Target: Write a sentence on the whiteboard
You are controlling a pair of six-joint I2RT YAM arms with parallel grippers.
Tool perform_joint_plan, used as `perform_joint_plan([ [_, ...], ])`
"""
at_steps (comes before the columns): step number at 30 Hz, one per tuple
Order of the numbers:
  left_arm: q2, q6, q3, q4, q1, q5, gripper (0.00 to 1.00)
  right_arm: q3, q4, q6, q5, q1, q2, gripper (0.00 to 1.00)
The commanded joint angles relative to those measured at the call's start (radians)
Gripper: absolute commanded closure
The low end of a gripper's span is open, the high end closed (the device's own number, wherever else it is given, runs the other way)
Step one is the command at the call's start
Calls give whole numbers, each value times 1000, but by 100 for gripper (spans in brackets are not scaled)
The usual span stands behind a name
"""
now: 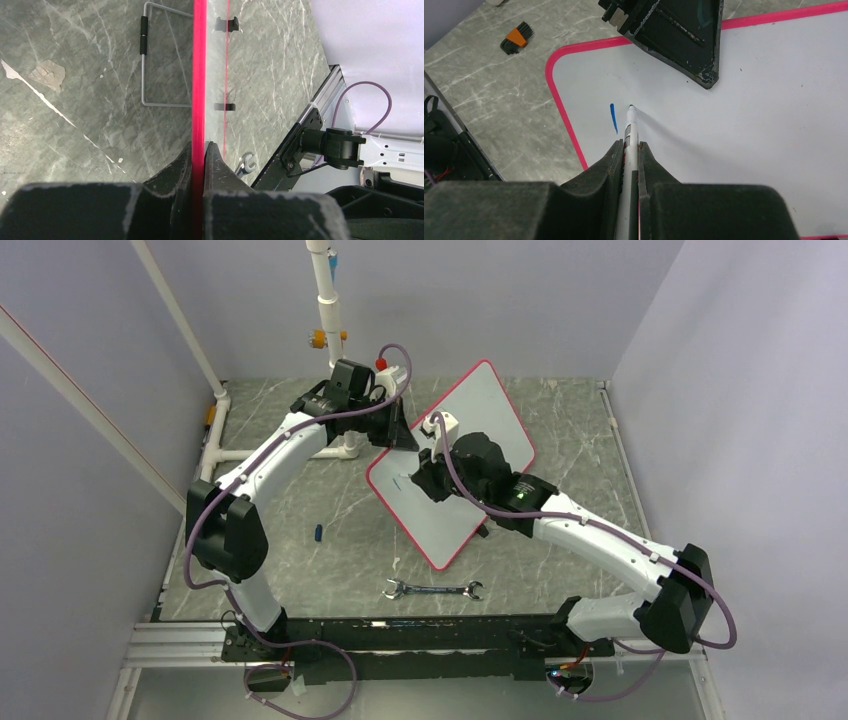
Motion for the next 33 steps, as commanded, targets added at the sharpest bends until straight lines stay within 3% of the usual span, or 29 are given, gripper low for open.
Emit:
perform_joint_plan([
  [1,-30,114,24,-1,-4,-169,100,44,44,1,19,3,16,100],
  [17,-30,120,27,-6,-4,-178,100,49,-22,-12,-119,18,41,100],
  [33,-31,120,26,-5,-5,-176,100,29,-62,20,65,21,43,100],
])
